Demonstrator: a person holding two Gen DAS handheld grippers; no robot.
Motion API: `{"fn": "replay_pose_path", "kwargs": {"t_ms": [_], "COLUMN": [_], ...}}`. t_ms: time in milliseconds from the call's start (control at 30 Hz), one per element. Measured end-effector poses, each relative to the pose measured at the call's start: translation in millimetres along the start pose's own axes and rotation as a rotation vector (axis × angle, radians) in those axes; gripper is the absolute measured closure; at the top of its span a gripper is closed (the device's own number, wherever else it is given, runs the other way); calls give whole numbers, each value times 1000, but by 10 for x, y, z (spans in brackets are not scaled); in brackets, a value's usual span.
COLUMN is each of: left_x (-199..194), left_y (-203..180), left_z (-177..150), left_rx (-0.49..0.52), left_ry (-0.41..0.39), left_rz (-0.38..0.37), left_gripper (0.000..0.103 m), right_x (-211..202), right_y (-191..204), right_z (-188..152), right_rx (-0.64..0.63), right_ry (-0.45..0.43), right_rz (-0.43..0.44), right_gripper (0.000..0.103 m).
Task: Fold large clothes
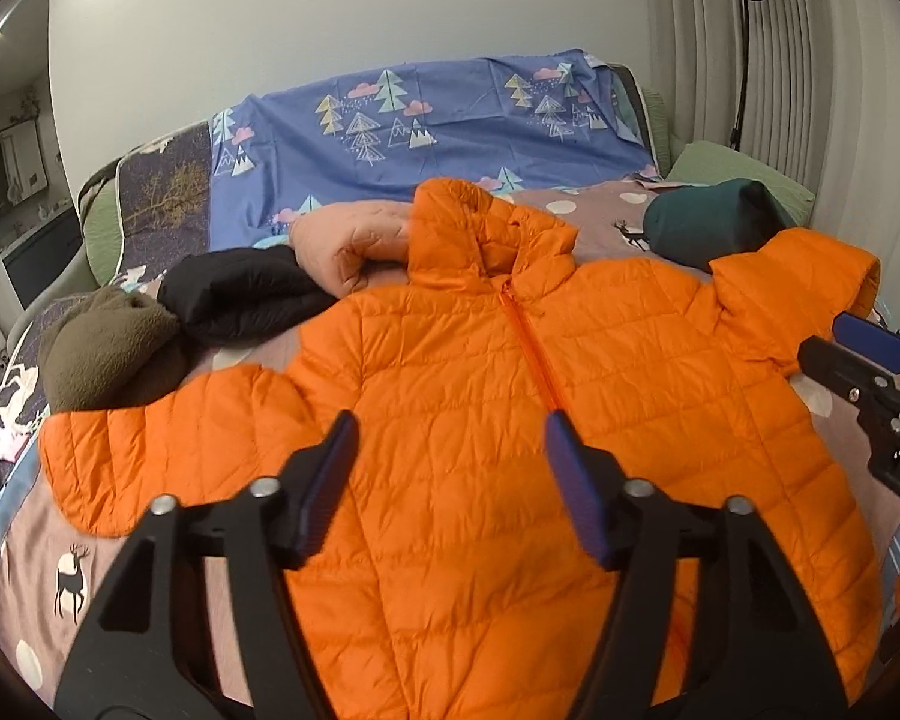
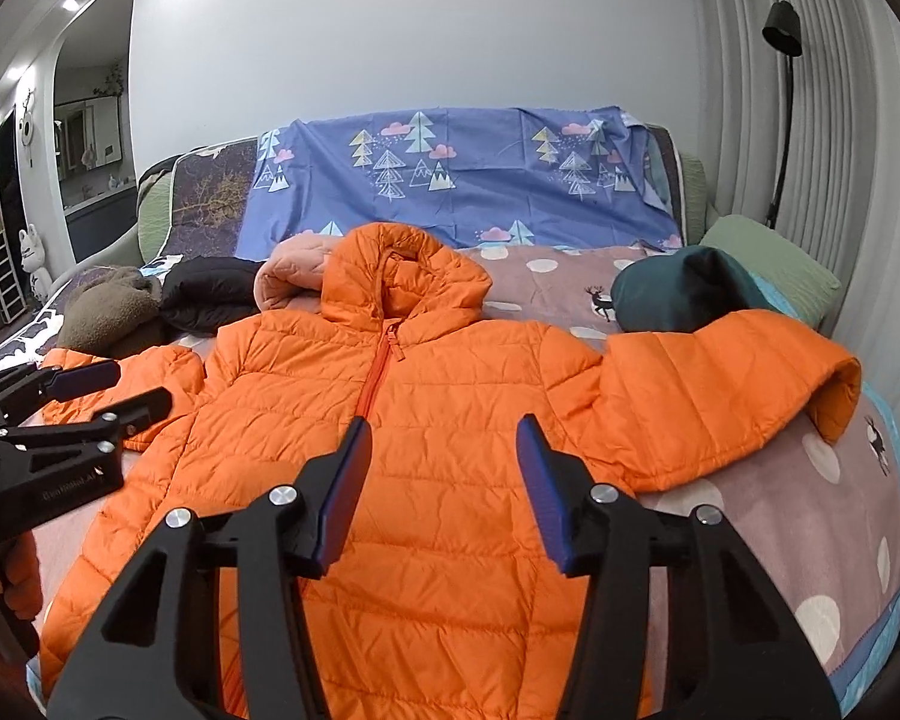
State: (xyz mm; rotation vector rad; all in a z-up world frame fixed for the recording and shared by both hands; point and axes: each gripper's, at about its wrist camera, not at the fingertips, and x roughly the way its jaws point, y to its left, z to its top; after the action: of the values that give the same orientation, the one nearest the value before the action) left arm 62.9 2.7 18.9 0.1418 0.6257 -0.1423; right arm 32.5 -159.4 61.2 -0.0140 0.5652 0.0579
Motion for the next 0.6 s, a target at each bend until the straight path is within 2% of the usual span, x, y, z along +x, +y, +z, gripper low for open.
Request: {"fn": "replay_pose_path", "kwargs": {"t_ms": [67, 167, 233, 300, 367, 400, 433, 500, 533, 567, 600], "left_x": [69, 275, 407, 529, 669, 806, 888, 1162, 1309, 1480, 1644], "left_y": [-34, -73, -77, -42, 20, 83, 116, 234, 287, 341, 381], "left_z": [10, 13, 59, 149, 295, 438, 528, 804, 938, 1087, 1210], "left_rx": [5, 38, 60, 65, 55, 44, 36, 6, -8, -21, -34], "left_ry": [-10, 12, 17, 7, -5, 0, 7, 32, 43, 53, 68], "left_rz": [15, 12, 25, 62, 99, 104, 99, 86, 84, 83, 72], "left_gripper": [25, 25, 28, 37, 44, 46, 47, 47, 47, 47, 43], "right_x": [96, 305, 452, 634, 851, 984, 1089, 1426, 1669, 1833, 2020], "right_y": [-28, -74, -96, -125, -175, -215, -256, -398, -480, -533, -584], "right_z": [22, 61, 99, 175, 319, 416, 490, 726, 874, 962, 1051], "right_rx": [14, 26, 22, 17, 8, 3, 3, 28, 51, 68, 85], "right_ry": [23, 73, 96, 120, 142, 153, 159, 182, 204, 215, 225], "right_rz": [13, 26, 20, 18, 28, 30, 27, 15, 41, 63, 79], "right_gripper": [51, 51, 51, 51, 48, 41, 40, 38, 37, 33, 26]}}
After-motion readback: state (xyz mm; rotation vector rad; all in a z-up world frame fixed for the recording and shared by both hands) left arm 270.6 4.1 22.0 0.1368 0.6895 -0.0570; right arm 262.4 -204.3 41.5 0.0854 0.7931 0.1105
